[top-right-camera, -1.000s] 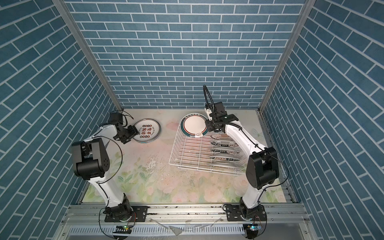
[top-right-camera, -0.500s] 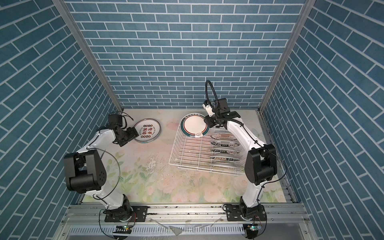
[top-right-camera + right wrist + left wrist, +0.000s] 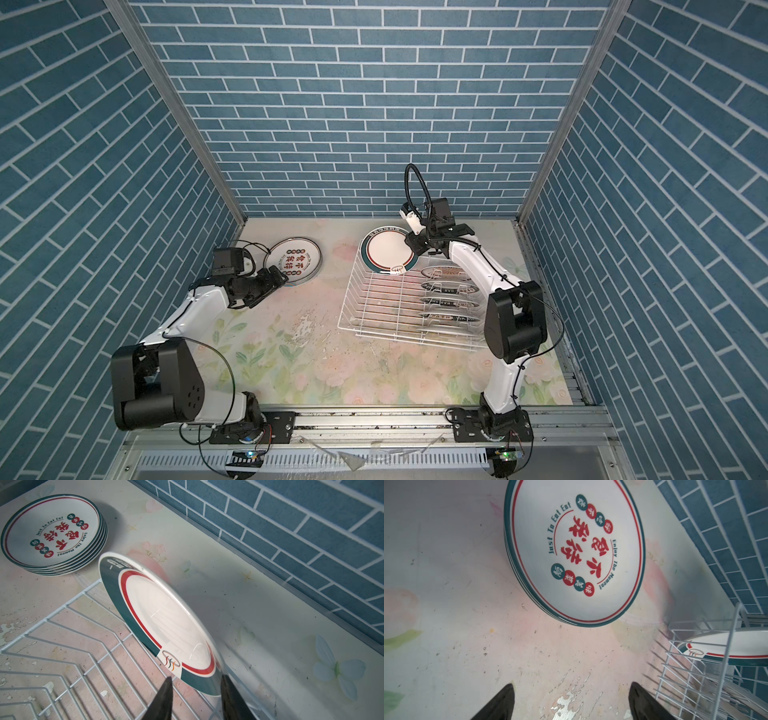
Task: Unload the plates from the dish rack
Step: 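Grip and tilt the next green-rimmed plate out of the rack with the right gripper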
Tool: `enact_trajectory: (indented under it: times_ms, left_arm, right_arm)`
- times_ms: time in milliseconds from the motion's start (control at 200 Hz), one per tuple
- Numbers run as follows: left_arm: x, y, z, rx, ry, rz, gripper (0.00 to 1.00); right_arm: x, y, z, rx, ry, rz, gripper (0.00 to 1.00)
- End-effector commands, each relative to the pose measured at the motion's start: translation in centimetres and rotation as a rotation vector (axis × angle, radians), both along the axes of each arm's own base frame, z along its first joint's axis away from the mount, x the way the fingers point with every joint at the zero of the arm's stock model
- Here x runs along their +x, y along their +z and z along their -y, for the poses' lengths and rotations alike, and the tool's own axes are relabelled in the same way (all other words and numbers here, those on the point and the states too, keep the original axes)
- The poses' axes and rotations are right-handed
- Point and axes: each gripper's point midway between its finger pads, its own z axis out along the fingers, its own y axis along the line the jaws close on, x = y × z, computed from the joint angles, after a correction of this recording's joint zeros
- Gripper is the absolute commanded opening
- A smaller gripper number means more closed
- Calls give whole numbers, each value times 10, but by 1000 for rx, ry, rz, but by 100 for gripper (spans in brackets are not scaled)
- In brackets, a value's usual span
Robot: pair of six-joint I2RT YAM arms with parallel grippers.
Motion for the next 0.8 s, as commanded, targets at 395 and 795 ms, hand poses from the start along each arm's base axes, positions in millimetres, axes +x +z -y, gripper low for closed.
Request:
enact_trajectory:
  times_ms: [395,795]
  left_arm:
    - [0,6,10,-34,-25,43,88]
    - [4,6,10,-39,-25,47,87]
  right_arm:
    - [21,3,-3,-45,41,80,39]
    - [14,-1,-9,-15,75,57,36]
